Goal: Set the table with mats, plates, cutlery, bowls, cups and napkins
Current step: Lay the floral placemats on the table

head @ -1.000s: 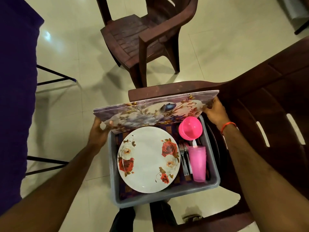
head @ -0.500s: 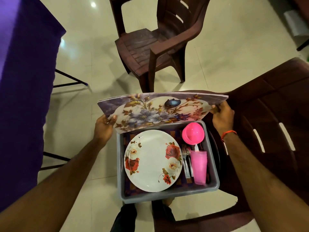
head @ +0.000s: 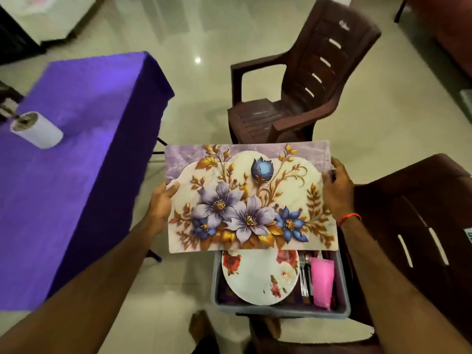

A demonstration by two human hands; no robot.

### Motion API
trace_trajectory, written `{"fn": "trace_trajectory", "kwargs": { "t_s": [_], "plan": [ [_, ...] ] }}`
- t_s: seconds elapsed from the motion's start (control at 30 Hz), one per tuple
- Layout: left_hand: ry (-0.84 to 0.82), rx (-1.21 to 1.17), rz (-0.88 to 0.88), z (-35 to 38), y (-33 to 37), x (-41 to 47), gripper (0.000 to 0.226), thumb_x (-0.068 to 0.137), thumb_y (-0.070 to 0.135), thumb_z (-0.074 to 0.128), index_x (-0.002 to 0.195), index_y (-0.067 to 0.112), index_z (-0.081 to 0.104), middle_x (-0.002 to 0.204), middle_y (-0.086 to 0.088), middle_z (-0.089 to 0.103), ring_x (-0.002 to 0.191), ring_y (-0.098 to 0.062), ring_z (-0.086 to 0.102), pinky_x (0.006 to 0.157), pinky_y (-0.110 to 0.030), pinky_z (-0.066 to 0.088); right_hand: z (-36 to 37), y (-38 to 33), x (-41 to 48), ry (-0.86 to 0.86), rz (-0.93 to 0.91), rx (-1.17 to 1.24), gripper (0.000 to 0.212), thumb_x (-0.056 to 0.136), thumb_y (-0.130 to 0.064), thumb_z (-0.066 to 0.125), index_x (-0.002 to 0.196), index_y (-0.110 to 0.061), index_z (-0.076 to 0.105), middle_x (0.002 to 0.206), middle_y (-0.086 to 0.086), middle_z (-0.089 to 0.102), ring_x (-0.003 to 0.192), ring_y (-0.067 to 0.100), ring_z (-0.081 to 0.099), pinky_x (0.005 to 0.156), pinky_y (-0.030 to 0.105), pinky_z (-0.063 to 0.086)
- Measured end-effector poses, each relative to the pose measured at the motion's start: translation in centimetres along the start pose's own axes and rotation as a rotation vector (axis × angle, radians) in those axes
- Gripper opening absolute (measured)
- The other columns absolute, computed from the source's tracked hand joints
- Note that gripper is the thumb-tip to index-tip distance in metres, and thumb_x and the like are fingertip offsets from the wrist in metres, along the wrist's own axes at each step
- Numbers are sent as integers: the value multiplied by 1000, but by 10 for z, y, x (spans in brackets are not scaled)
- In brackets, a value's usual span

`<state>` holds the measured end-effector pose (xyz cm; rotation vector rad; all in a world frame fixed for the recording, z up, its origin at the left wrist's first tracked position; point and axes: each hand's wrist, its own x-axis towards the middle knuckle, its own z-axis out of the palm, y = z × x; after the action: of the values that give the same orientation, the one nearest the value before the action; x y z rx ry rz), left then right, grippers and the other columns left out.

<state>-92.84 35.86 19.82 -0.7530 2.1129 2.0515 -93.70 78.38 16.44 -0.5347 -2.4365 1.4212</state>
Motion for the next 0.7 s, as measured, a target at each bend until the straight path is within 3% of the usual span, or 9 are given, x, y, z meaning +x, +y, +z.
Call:
{"fn": "trace_trajectory", "kwargs": {
  "t_s": [0.07,0.13,0.27,0.4,0.53,0.6,0.7],
  "plan": [
    [29,-33,-62,-18,4,-10,16,103,16,57,111,18,71,105,-10,78,93,-30,75,86,-50,60,4,-16,-9,-41,15,18,38,100,-9,54,138,-5,58,120,9,66,108,22,59,92,29,44],
    [58,-43,-99,-42,6,-16,16,101,19,61,111,20,73,103,-9,79,99,-35,73,93,-58,56,9,-31,-18,-100,74,88,29,99,-11,57,125,-5,67,111,8,69,99,19,61,86,34,49],
    [128,-111,-90,-81,13,-34,21,100,14,61,118,11,70,103,-11,78,101,-38,72,91,-53,57,20,-43,-35,-224,242,202,28,92,-36,65,90,-10,72,86,6,71,79,22,65,76,41,53],
    [141,-164,-101,-123,14,-53,14,101,14,59,106,12,73,112,-18,75,102,-39,71,93,-55,56,34,-75,-87,-453,255,252,12,97,-25,67,102,-14,69,88,1,76,77,15,74,65,30,57],
    [207,-149,-109,-174,6,-74,12,102,13,58,98,14,70,101,-15,74,85,-31,71,80,-44,59,64,-102,-131,-516,179,206,26,95,-28,69,116,-13,66,103,3,75,92,19,73,76,33,58],
    [219,-168,-118,-198,-4,-82,11,101,13,60,99,13,71,103,-18,74,86,-33,71,81,-48,59,76,-112,-144,-512,148,192,30,96,-30,68,120,-13,65,105,0,73,93,14,70,75,29,55],
    [260,-246,-152,-244,-18,-96,12,100,13,59,101,9,71,99,-17,74,83,-34,70,79,-47,58,103,-134,-169,-534,99,135,32,95,-36,68,120,-17,65,107,-3,73,98,17,70,87,36,55]
  ]
}}
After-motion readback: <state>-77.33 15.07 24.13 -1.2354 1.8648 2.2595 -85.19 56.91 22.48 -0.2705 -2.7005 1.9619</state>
